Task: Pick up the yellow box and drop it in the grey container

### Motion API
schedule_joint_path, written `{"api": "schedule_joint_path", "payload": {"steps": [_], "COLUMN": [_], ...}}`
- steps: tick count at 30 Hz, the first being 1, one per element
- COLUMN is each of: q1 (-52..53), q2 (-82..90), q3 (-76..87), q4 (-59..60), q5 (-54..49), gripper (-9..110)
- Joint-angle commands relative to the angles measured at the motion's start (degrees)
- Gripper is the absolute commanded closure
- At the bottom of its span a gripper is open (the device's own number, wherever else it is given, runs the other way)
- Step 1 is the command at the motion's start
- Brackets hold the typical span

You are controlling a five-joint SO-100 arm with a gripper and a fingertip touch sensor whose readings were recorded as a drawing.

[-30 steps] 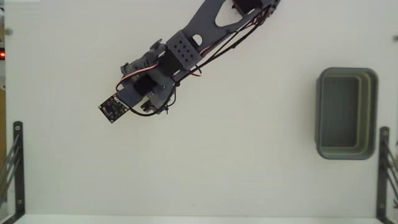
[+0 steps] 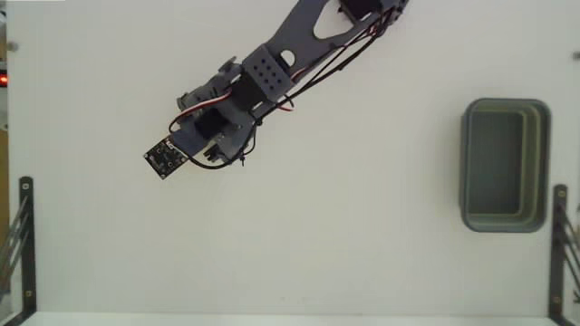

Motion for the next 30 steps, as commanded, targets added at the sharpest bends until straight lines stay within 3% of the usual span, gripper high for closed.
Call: {"api": "schedule_joint_path", "payload": {"steps": [1, 30], "q1": [1.3, 1.3], "q2": [2.2, 2.2], "q3": [0.0, 0.0], "q4": [-0.5, -0.5], "q5": [0.3, 0.3], "gripper": [36, 43]}}
